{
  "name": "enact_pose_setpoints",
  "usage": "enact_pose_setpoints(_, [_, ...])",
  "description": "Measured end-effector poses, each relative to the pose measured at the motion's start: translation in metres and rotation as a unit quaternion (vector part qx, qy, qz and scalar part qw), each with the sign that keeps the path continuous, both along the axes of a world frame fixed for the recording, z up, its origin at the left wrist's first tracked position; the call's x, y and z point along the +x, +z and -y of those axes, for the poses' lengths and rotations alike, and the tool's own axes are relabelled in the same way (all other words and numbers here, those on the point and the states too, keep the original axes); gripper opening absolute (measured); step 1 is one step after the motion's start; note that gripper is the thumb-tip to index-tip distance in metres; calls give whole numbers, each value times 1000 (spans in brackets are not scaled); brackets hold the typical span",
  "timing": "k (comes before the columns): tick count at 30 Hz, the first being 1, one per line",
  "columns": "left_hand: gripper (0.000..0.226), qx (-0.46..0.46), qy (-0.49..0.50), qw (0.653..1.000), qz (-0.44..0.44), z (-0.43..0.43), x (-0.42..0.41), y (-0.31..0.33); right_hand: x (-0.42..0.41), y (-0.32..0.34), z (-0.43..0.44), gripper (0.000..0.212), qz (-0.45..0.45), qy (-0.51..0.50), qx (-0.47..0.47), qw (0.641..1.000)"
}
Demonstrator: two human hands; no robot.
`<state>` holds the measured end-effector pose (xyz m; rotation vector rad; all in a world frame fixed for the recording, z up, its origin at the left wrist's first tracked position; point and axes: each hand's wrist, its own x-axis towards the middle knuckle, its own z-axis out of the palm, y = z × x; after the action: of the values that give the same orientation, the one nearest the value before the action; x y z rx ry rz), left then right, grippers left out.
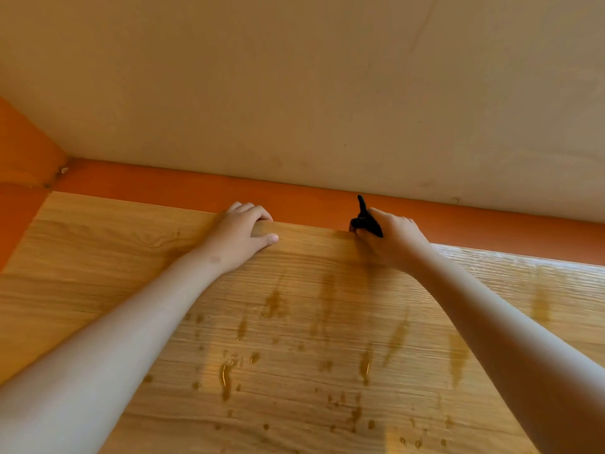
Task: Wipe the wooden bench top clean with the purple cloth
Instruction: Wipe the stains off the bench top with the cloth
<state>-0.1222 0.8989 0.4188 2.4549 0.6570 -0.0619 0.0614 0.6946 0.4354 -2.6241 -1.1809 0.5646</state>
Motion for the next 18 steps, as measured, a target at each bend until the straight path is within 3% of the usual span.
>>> enact_pose_setpoints(9, [45, 36, -4, 999, -22, -3, -4, -2, -71, -6, -115, 25, -8, 96, 3, 995])
enact_pose_setpoints(15, [54, 90, 126, 986, 64, -42, -75, 21, -81, -5, -137, 30, -48, 105, 0, 993])
enact_pose_setpoints(18, [51, 109, 169, 979, 37, -72, -127, 27, -73, -2, -128, 31, -61, 107, -8, 992])
